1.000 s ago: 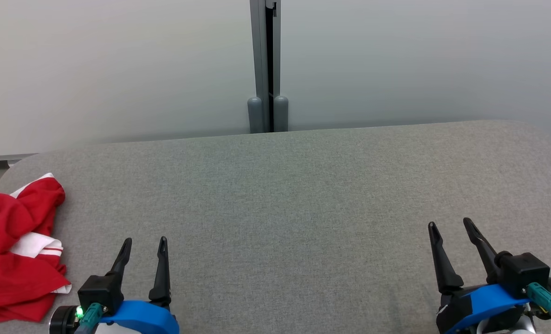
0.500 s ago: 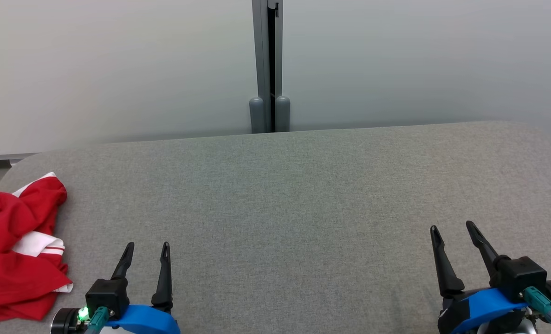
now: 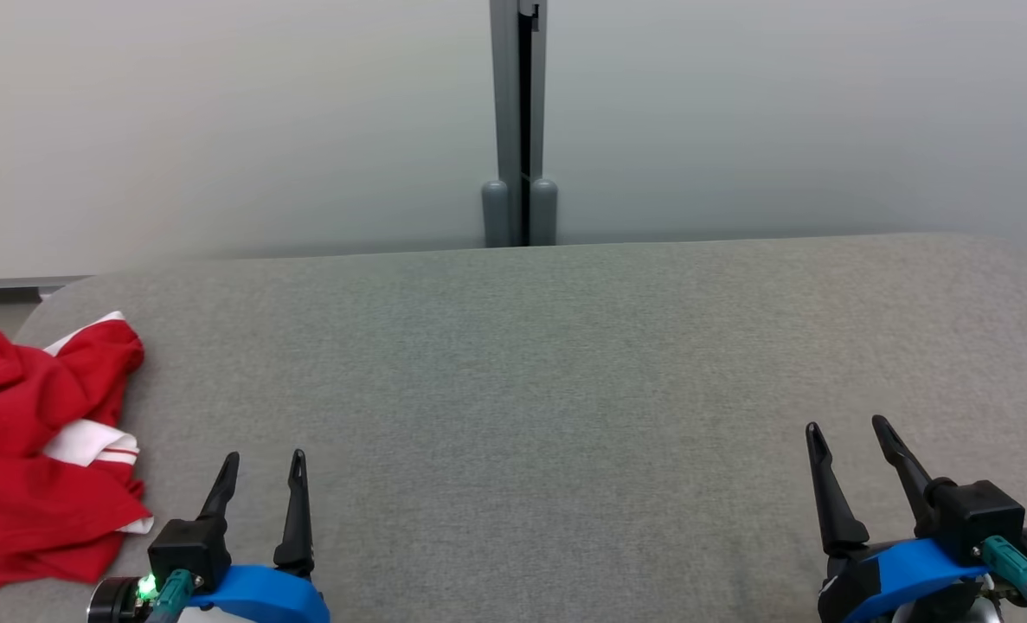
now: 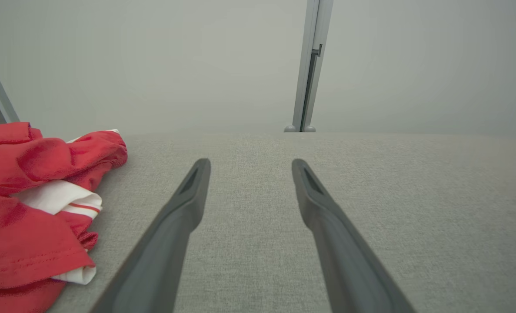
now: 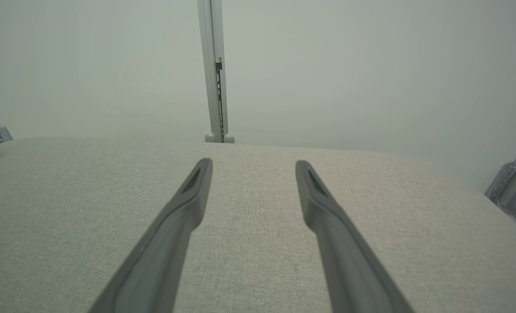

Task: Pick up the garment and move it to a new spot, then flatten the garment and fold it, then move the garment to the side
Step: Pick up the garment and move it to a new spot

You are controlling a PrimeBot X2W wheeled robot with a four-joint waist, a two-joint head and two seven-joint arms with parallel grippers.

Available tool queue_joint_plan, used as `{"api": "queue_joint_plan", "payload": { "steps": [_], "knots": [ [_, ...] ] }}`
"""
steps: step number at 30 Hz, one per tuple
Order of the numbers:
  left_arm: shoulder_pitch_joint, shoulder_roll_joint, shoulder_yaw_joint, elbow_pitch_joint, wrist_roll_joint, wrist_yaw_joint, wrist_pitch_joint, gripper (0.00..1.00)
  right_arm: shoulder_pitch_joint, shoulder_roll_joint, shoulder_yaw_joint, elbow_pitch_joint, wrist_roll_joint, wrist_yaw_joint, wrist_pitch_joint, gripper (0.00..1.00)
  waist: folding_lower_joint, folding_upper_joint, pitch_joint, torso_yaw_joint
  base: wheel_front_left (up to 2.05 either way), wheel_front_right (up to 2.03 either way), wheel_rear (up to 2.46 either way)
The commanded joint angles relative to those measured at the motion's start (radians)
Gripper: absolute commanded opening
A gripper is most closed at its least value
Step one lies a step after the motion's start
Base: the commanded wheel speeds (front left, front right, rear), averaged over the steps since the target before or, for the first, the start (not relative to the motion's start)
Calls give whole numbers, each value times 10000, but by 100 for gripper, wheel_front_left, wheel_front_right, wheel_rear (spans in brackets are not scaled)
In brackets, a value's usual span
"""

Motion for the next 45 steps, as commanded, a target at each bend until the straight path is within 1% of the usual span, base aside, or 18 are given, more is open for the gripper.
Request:
{"api": "queue_joint_plan", "payload": {
  "steps": [1,5,8,19,25,30,36,39,42,45],
  "knots": [
    [-129,8,69,0,-60,68,-47,100,102,25,-8,-21,69,4,18,100,-1,0,33,179,0,0,0],
    [-145,14,136,-24,-28,165,-45,100,142,26,4,-85,107,3,61,100,-1,0,58,512,0,0,0],
    [-172,75,236,-87,-26,254,-45,100,125,30,105,-183,144,4,80,100,-1,0,75,933,0,0,0],
    [-179,276,560,-161,-140,358,-38,100,67,30,487,-609,278,3,311,100,-1,0,106,2694,0,0,0],
    [-68,332,699,-231,-193,398,-38,100,64,28,610,-808,343,4,429,100,-1,0,151,3405,0,0,0],
    [-48,322,758,-279,-188,458,-36,100,58,27,645,-921,271,3,507,100,-1,0,203,3697,0,0,0],
    [-285,365,868,-289,-257,419,-38,100,-19,27,670,-1029,180,3,649,100,-1,0,395,3772,0,0,0],
    [-596,310,840,-282,-221,447,-38,100,-121,5,679,-1172,129,3,789,100,-1,0,695,3715,0,0,0],
    [-1164,371,878,-101,-325,328,-36,100,-317,-157,644,-1395,77,3,954,100,-1,0,1173,3648,0,0,0],
    [-1974,448,891,405,-444,199,66,100,-562,-344,651,-1669,34,3,1159,100,-1,0,1795,3548,0,0,0]
  ]
}}
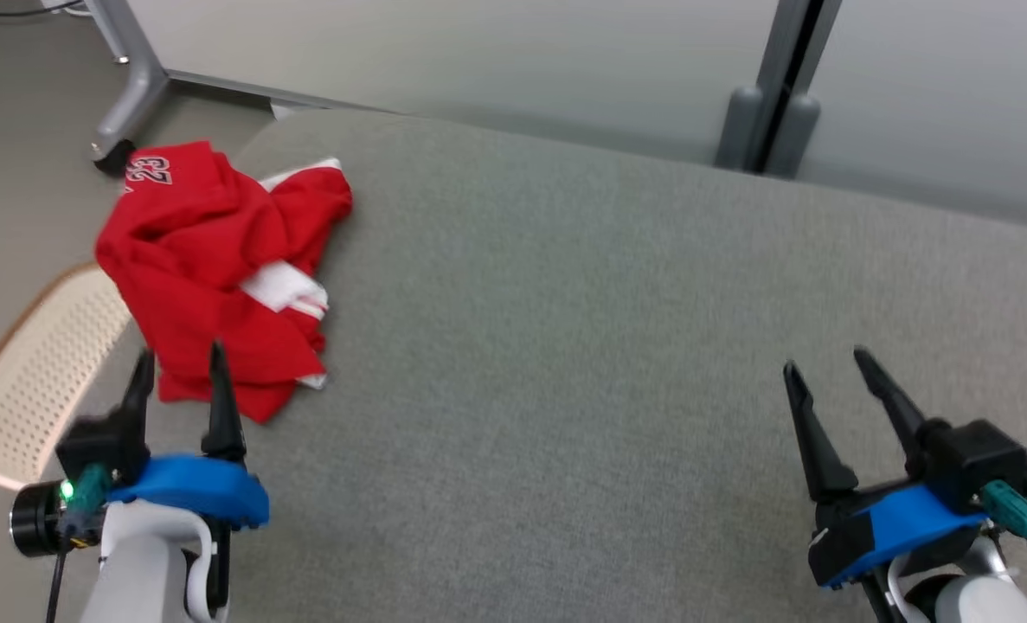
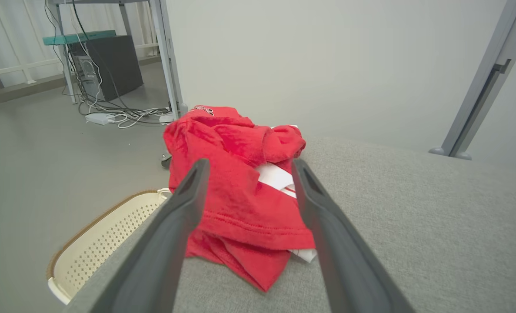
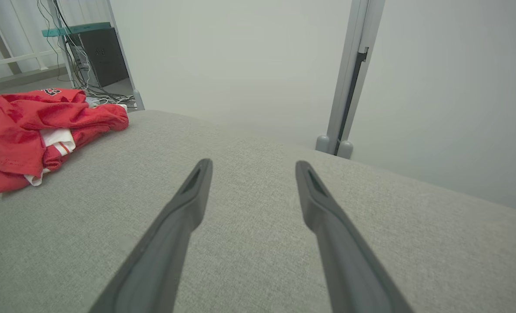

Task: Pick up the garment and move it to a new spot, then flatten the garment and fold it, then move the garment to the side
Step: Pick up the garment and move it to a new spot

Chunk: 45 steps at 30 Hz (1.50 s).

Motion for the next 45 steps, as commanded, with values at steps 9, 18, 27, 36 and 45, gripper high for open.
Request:
{"api": "queue_joint_plan", "payload": {
  "steps": [9,18,27,36,45],
  "knots": [
    [-3012,333,122,3017,-506,-360,575,100,-988,-684,20,-888,-113,1,650,100,-1,0,2136,-232,0,0,0],
    [-4794,682,547,5887,-1064,-422,446,31,-1400,-1029,-7,-1192,-113,1,932,100,-1,0,3008,-397,0,0,0],
    [-4716,944,745,5993,-1001,-180,-64,0,-1242,-891,-131,-1051,-75,1,808,100,-1,0,2542,-358,0,0,0],
    [-3039,1131,1264,2871,-451,194,-68,0,-795,-504,-141,-709,58,2,370,100,-1,0,1217,-559,0,0,0],
    [-802,770,977,-681,231,339,-61,0,-101,-123,-254,-343,179,1,83,100,-1,0,-326,-1210,0,0,0]
  ]
}}
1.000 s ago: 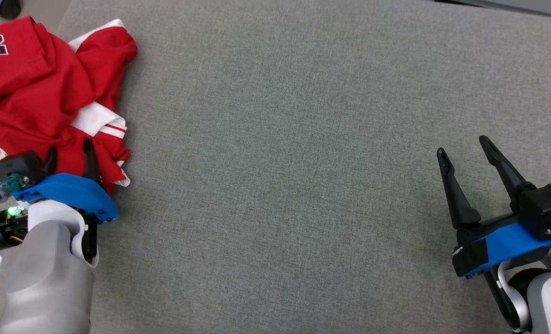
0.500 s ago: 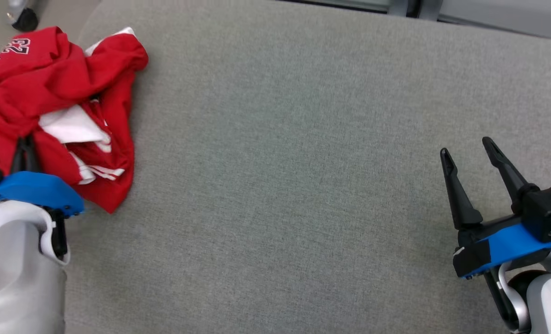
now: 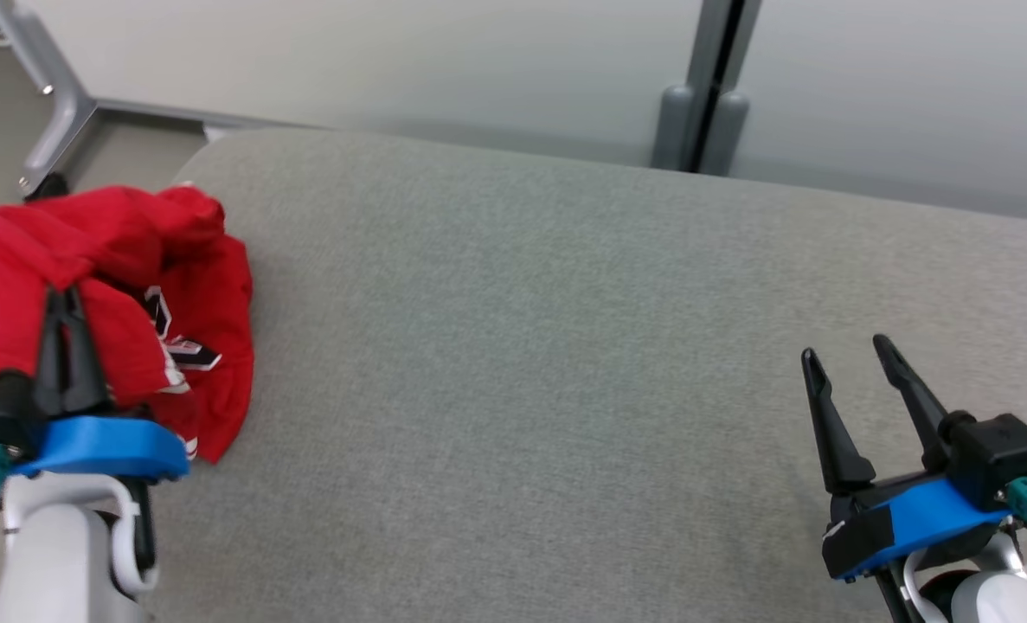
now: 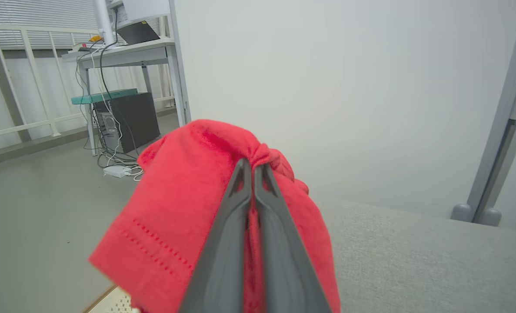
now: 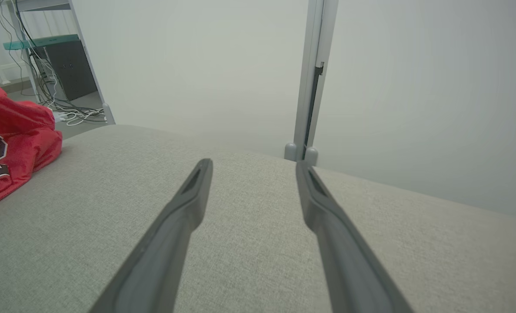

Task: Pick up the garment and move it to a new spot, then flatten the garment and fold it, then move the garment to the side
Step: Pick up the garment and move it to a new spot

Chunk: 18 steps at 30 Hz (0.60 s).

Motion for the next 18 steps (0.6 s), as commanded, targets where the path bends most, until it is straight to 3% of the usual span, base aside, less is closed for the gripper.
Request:
{"api": "queue_joint_plan", "payload": {
  "steps": [1,9,18],
  "knots": [
    [234,-90,-142,-327,103,38,23,0,169,49,-28,21,-2,1,-60,100,3,1,-474,-471,0,0,0],
    [1364,-961,-1919,-2745,478,-474,1094,0,517,226,-74,-89,41,1,-28,100,3,1,-739,-1722,0,0,0],
    [543,-1637,-4830,-2665,147,-1119,1448,0,179,313,-27,-143,112,1,-100,100,3,1,147,-3667,0,0,0]
  ]
}}
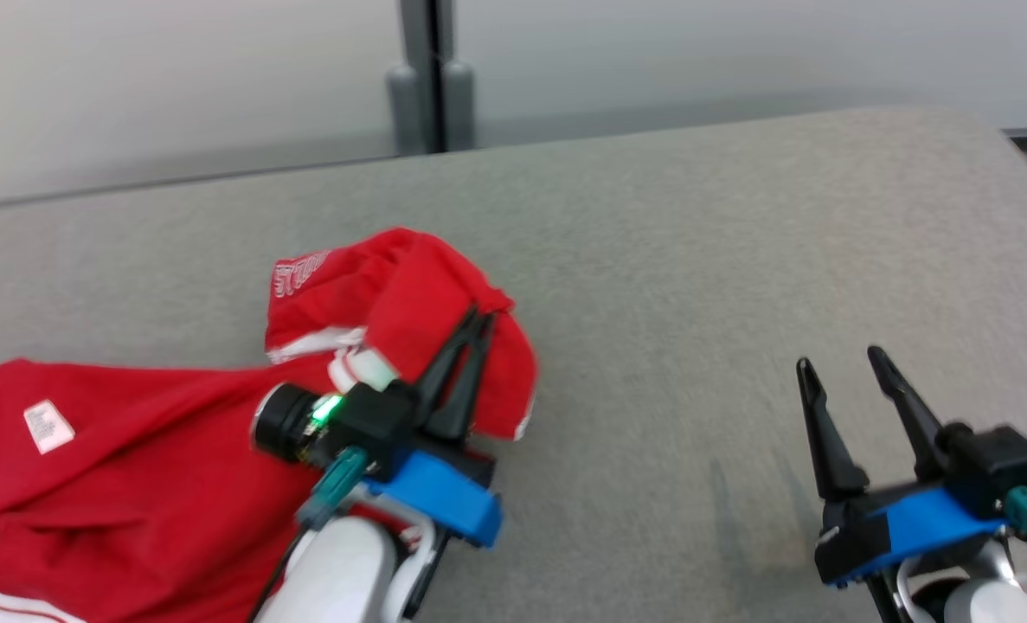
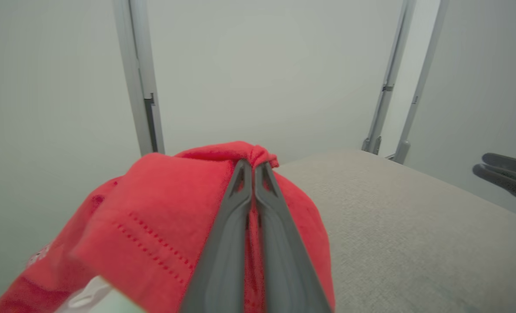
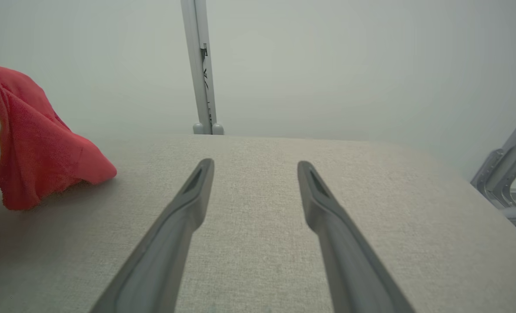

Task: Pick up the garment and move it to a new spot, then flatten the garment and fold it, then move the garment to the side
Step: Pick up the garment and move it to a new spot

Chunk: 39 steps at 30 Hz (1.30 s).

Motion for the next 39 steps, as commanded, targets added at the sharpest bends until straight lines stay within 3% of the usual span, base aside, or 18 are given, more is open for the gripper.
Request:
{"api": "queue_joint_plan", "payload": {
  "steps": [1,7,13,14,15,16,21,24,39],
  "knots": [
    [-358,-25,-348,84,-55,-62,-63,0,-144,41,-28,7,47,1,-99,100,-1,0,55,-267,0,0,0],
    [-1336,-78,-2140,775,-617,-131,-188,0,-371,109,-96,164,153,1,-344,100,-1,0,871,-1073,0,0,0],
    [-1974,-86,-3667,1744,-1263,-152,-233,0,-615,143,-186,376,261,1,-635,100,-1,0,1525,-1331,0,0,0],
    [-2085,-84,-3839,1907,-1281,-142,-288,10,-655,145,-204,419,264,1,-691,100,-1,0,1576,-1325,0,0,0],
    [-2171,-89,-4025,2051,-1343,-125,-341,76,-691,147,-222,467,263,1,-720,100,-1,0,1612,-1310,0,0,0],
    [-2240,-94,-4193,2174,-1376,-122,-403,100,-730,147,-234,519,259,1,-766,100,-1,0,1624,-1295,0,0,0],
    [-2460,-86,-4634,2378,-1447,13,-931,100,-761,146,-280,749,196,1,-849,100,-1,0,1264,-992,0,0,0],
    [-2296,13,-4388,2316,-1492,274,-1178,100,-652,147,-292,802,91,1,-776,100,-1,0,841,-726,0,0,0],
    [-186,1883,-797,1520,-2770,2336,-1547,100,182,139,-357,631,-126,1,-192,100,-1,0,-745,550,0,0,0]
  ]
}}
